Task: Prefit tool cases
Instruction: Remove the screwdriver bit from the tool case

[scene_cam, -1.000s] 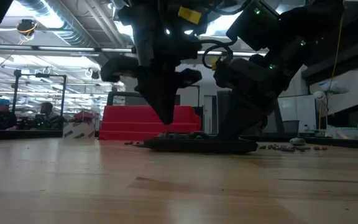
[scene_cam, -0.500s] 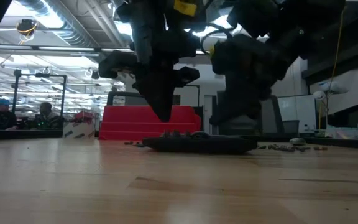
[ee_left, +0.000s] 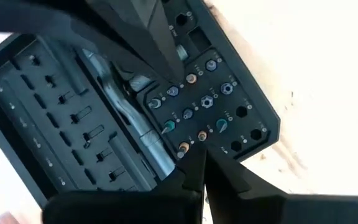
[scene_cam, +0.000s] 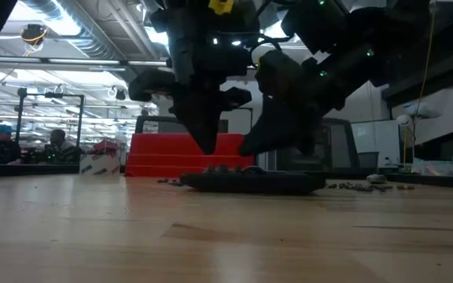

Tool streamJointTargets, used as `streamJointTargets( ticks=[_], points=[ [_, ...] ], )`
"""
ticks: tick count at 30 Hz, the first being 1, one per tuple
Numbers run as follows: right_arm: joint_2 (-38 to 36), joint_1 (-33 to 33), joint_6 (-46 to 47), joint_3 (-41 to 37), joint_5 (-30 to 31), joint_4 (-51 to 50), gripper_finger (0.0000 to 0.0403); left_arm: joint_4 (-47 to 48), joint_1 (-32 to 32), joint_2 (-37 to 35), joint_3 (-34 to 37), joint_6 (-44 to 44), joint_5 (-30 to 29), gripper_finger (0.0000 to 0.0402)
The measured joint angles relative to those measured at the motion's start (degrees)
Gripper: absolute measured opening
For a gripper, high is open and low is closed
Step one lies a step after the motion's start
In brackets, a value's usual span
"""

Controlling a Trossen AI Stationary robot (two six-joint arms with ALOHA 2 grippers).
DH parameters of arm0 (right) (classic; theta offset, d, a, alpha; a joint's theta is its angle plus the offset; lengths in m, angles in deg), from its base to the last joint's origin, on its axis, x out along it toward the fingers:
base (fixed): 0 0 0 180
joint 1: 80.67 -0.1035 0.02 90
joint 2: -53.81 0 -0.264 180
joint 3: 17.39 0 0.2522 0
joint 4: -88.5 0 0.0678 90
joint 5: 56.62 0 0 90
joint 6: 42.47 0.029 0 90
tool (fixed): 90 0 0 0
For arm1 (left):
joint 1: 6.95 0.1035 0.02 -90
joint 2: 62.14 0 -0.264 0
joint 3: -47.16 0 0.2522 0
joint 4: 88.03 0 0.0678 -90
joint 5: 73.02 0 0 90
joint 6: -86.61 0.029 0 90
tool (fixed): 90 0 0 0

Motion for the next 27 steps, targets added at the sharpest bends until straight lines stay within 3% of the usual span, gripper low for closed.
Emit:
streamJointTargets(
  ticks=[16,27],
  points=[
    [4.66,0.02,1.28,0.15,-1.78,0.01,0.0000,-0.17,0.03,0.02,0.05,-2.36,1.21,0.0003],
    [4.74,0.02,1.20,0.06,-1.82,0.02,0.0000,-0.50,0.05,1.43,0.05,-3.11,7.63,0.0088]
  ],
)
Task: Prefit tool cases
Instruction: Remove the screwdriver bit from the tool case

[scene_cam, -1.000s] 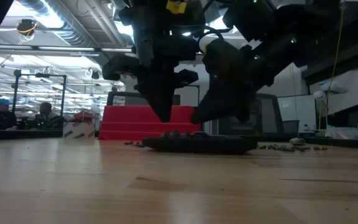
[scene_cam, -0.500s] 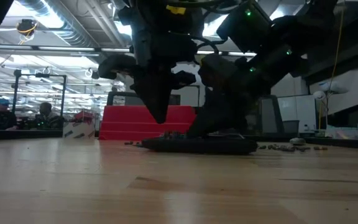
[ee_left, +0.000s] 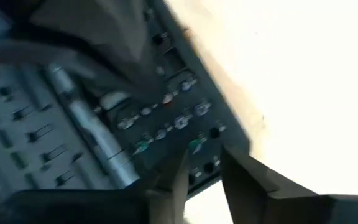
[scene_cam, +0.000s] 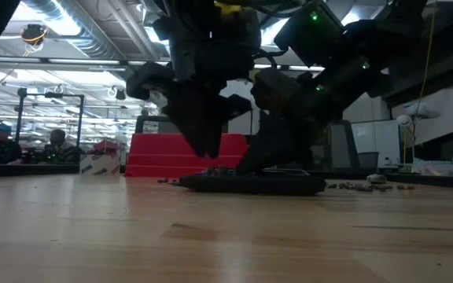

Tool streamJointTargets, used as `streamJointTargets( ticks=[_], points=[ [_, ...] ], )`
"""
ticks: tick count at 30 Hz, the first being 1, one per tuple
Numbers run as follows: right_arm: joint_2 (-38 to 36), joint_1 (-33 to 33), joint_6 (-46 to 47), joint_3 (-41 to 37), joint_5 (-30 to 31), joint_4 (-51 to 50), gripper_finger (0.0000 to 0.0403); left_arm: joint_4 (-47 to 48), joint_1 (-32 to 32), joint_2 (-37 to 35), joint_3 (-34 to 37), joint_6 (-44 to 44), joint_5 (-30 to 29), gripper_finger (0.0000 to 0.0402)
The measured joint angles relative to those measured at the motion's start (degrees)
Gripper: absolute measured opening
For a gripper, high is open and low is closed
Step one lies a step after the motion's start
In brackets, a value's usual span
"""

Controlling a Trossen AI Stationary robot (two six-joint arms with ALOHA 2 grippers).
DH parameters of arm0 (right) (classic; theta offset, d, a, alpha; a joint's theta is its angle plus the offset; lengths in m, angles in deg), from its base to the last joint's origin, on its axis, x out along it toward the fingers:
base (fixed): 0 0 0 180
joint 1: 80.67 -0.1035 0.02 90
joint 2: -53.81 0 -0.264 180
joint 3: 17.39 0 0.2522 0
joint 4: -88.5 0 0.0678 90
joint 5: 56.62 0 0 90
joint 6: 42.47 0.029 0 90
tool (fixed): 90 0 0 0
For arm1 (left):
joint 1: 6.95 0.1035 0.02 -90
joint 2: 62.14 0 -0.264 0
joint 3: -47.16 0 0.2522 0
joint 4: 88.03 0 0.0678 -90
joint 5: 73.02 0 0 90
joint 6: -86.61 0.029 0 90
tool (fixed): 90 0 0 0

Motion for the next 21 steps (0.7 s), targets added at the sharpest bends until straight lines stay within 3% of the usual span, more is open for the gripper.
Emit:
streamJointTargets(
  ticks=[5,10,17,21],
  points=[
    [0.03,-0.02,-0.02,-0.04,0.02,0.02,0.0000,-0.81,-0.55,0.71,-0.04,1.29,-0.54,0.0127],
    [0.06,0.00,0.00,-0.07,-0.04,0.04,0.0000,-1.22,-0.51,1.62,-0.04,1.38,-1.62,0.0136],
    [0.07,-0.01,0.00,-0.09,-0.02,0.07,0.0000,-1.17,-0.52,3.31,-0.07,1.53,-1.78,0.0114],
    [0.08,0.00,-0.07,-0.11,0.02,0.09,0.0000,-1.19,-1.13,3.60,-0.11,3.27,-4.02,0.0069]
  ],
)
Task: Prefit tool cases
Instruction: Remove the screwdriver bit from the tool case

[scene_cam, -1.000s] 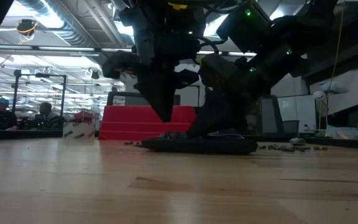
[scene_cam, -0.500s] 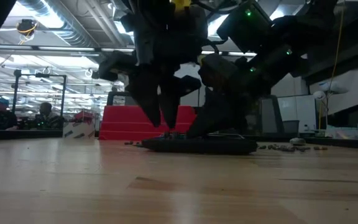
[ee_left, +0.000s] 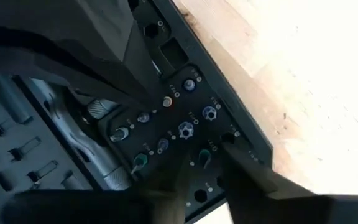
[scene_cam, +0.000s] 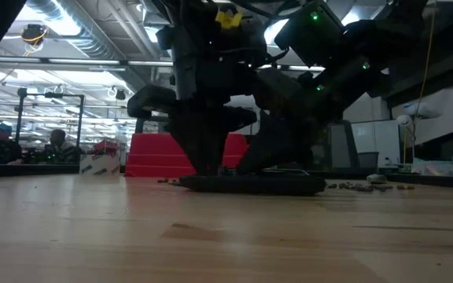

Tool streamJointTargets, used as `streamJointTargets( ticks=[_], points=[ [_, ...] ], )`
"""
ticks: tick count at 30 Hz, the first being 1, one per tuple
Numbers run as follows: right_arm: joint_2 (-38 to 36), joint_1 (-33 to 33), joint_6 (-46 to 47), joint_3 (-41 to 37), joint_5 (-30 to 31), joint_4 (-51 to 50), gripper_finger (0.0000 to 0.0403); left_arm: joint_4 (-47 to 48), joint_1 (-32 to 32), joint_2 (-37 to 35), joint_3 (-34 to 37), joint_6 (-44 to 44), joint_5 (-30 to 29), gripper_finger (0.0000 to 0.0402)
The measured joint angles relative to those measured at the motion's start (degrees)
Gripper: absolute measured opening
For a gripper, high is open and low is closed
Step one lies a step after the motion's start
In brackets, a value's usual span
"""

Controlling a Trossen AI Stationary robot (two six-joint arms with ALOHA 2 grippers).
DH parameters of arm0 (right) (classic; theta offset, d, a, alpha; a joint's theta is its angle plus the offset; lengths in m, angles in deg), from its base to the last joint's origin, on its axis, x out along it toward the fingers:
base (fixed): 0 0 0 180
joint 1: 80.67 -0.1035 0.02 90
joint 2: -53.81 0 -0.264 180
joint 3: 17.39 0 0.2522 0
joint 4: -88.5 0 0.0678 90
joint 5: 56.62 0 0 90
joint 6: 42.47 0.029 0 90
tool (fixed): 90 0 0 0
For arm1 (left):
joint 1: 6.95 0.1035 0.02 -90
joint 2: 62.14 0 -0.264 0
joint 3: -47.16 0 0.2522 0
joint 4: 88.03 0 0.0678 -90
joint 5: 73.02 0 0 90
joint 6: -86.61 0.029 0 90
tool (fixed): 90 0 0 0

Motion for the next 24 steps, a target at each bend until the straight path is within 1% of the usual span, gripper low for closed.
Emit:
streamJointTargets(
  ticks=[2,4,7,10,17,20,24],
  points=[
    [0.00,-0.02,-0.05,0.00,0.02,0.00,0.0000,0.04,-0.06,0.00,-0.01,0.90,-0.56,0.0028],
    [0.00,0.00,-0.02,0.00,-0.01,0.00,0.0000,0.19,-0.04,0.00,0.00,0.40,-0.55,0.0010],
    [0.00,0.00,-0.03,0.00,0.00,0.00,0.0000,0.16,-0.23,-0.01,-0.02,-0.10,-1.18,0.0004],
    [-0.02,-0.02,-0.04,0.00,0.01,-0.12,0.0000,0.54,-0.50,-0.72,-0.32,-0.37,-3.64,0.0002],
    [-0.07,-0.02,0.11,0.00,-0.17,-1.60,0.0000,1.12,0.03,-4.86,-1.29,-0.75,-5.86,0.0001],
    [-0.09,0.00,0.11,0.00,-0.20,-1.64,0.0000,1.62,0.62,-5.46,-1.22,-0.75,-5.91,0.0001],
    [-0.09,-0.02,0.13,0.00,-0.04,-1.55,0.0000,4.55,1.52,-6.03,-1.23,-0.86,-4.94,0.0001]
  ],
)
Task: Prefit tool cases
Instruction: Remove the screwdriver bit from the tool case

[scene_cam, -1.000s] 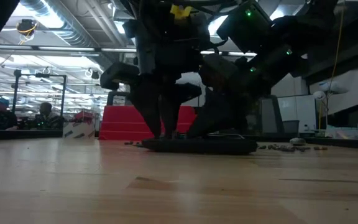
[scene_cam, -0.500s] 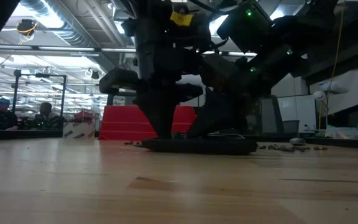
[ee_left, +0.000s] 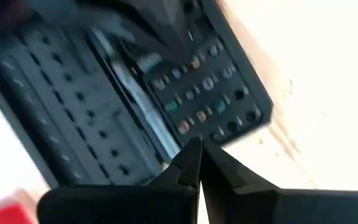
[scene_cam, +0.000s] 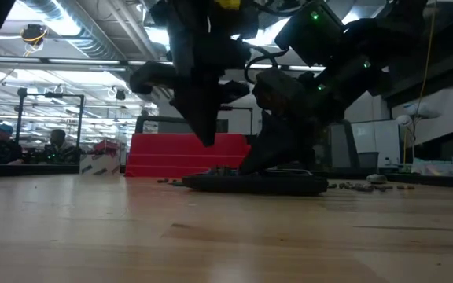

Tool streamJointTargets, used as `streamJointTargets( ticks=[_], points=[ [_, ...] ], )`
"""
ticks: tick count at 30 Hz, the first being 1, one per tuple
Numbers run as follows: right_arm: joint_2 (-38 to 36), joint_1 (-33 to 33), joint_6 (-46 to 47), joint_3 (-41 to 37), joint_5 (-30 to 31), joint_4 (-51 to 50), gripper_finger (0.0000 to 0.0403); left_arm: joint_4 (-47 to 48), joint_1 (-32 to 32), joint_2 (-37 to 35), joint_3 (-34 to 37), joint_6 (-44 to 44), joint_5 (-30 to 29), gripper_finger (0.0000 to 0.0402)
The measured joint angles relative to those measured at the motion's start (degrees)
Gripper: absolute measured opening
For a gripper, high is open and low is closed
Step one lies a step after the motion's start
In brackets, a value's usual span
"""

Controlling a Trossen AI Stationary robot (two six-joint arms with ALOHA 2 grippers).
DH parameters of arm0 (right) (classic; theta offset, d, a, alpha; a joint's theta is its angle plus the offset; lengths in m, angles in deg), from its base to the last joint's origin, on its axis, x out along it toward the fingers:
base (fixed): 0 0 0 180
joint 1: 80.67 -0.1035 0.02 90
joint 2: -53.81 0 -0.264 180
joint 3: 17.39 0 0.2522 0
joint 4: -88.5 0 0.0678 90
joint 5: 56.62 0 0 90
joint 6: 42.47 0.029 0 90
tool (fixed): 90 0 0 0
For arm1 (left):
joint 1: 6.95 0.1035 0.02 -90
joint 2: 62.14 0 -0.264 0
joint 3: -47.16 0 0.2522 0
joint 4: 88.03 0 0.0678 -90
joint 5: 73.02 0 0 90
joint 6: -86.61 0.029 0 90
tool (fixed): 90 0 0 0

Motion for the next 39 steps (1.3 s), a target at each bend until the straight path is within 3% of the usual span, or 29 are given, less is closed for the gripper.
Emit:
streamJointTargets(
  ticks=[6,16,23,27,32,39],
  points=[
    [0.02,0.01,-0.04,-0.02,0.43,0.08,0.0000,-1.81,-0.89,0.37,1.84,-4.23,6.31,0.0012],
    [0.02,0.00,-0.10,-0.02,0.54,0.08,0.0000,-7.02,-2.67,2.34,3.33,-1.17,4.24,0.0110],
    [0.02,0.00,-0.10,-0.02,0.04,0.11,0.0000,-6.37,-2.17,4.50,3.32,-0.60,4.10,0.0126],
    [0.02,0.02,-0.09,-0.02,0.00,0.13,0.0000,-6.56,-2.20,5.54,3.15,2.00,4.08,0.0106],
    [0.02,0.02,-0.08,-0.04,-0.03,0.17,0.0000,-8.01,-2.17,6.08,3.09,0.74,3.74,0.0012],
    [-0.02,0.00,-0.15,-0.09,0.04,-0.22,0.0000,-9.58,-2.22,6.22,3.29,-0.88,2.08,0.0002]
  ],
)
